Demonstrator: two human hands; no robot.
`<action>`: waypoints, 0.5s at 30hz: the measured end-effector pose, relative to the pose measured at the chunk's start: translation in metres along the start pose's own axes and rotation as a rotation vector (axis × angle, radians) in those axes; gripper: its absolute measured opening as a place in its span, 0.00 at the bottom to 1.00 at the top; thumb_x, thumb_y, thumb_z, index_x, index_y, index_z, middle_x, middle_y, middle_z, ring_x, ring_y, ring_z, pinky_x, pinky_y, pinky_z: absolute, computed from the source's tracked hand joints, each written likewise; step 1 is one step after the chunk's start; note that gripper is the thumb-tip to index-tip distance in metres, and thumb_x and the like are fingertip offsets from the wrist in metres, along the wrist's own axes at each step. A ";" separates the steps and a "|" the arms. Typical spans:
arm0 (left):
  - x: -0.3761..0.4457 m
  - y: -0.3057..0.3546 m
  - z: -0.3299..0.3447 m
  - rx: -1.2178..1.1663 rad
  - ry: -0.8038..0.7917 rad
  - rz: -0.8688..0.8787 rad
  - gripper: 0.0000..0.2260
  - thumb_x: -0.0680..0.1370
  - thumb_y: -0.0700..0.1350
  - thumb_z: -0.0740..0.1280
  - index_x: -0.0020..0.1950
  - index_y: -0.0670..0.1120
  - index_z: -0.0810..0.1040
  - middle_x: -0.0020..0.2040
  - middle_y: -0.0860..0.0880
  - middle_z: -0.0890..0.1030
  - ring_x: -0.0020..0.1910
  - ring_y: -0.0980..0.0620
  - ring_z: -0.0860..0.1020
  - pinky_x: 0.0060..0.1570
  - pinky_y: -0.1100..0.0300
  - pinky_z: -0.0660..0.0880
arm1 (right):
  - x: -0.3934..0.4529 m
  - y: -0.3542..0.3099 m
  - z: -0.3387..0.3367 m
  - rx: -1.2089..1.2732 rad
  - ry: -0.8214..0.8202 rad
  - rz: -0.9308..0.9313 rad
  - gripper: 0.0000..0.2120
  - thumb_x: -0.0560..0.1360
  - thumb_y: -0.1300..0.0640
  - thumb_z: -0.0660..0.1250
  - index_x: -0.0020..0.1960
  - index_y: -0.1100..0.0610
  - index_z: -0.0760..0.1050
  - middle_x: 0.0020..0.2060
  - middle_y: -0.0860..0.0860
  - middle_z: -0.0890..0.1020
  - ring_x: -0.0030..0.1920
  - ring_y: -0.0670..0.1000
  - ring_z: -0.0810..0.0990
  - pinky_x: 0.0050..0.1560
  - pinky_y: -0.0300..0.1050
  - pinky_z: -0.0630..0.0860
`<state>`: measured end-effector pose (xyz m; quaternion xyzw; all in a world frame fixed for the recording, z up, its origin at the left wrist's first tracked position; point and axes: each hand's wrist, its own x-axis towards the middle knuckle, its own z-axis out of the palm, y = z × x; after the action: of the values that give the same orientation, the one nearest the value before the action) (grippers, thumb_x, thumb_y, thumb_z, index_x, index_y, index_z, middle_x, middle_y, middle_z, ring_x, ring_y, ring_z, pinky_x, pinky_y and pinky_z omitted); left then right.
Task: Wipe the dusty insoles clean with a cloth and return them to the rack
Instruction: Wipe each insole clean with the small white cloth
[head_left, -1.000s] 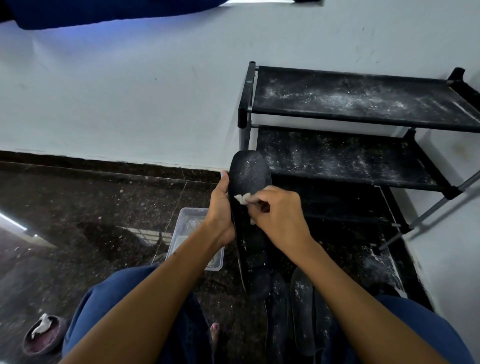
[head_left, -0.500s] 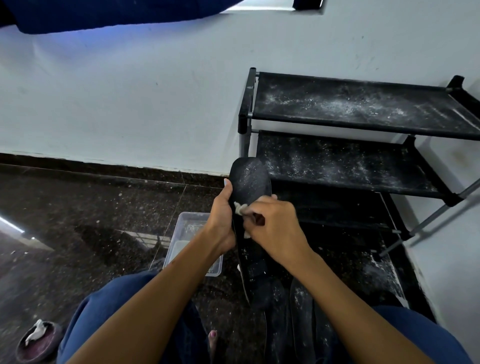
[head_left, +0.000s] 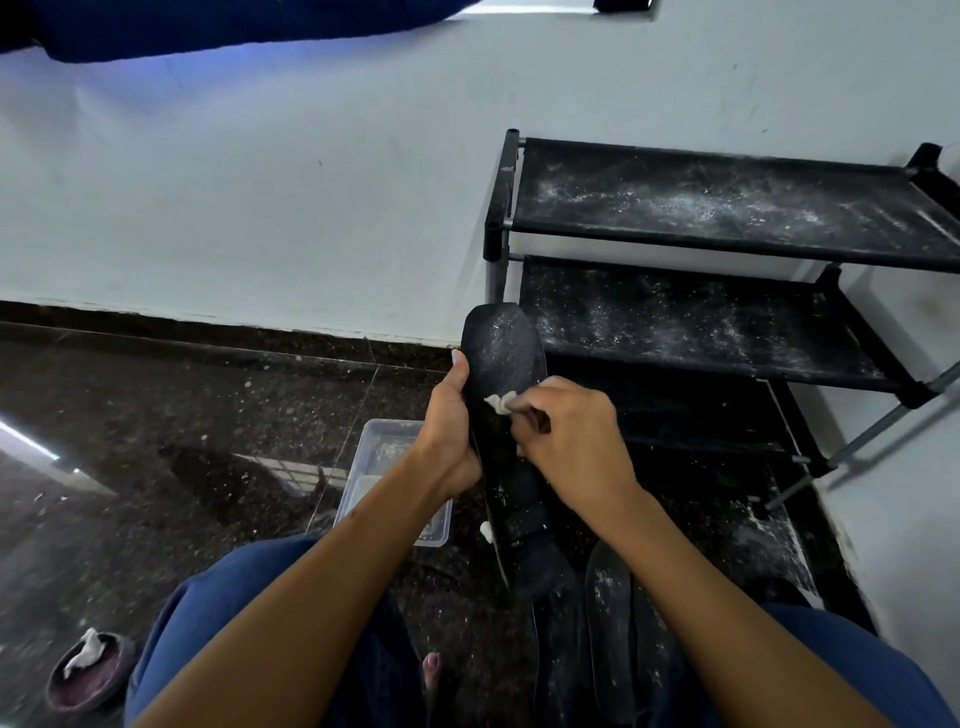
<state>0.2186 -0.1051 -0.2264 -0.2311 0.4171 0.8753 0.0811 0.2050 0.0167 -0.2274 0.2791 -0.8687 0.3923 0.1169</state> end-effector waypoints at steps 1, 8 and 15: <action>0.000 0.000 0.000 -0.004 -0.003 0.003 0.34 0.79 0.65 0.48 0.49 0.40 0.83 0.54 0.40 0.82 0.51 0.44 0.80 0.56 0.51 0.73 | -0.001 -0.002 0.002 -0.012 -0.020 -0.011 0.06 0.69 0.64 0.70 0.45 0.58 0.83 0.40 0.51 0.82 0.37 0.48 0.81 0.41 0.45 0.79; -0.003 0.000 0.001 0.025 -0.002 0.008 0.32 0.79 0.64 0.48 0.49 0.41 0.81 0.48 0.42 0.84 0.46 0.46 0.81 0.52 0.53 0.75 | 0.000 0.000 0.000 -0.021 0.051 0.033 0.06 0.69 0.66 0.70 0.45 0.59 0.83 0.41 0.52 0.83 0.37 0.50 0.81 0.41 0.42 0.78; -0.005 0.001 0.001 0.019 -0.007 -0.015 0.33 0.79 0.65 0.48 0.52 0.40 0.81 0.51 0.41 0.83 0.49 0.45 0.81 0.53 0.52 0.75 | -0.002 -0.003 0.002 0.030 -0.042 0.031 0.08 0.69 0.66 0.70 0.46 0.58 0.83 0.41 0.52 0.83 0.39 0.49 0.81 0.43 0.40 0.78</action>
<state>0.2219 -0.1042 -0.2231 -0.2306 0.4232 0.8714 0.0914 0.2089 0.0140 -0.2279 0.2754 -0.8691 0.4013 0.0883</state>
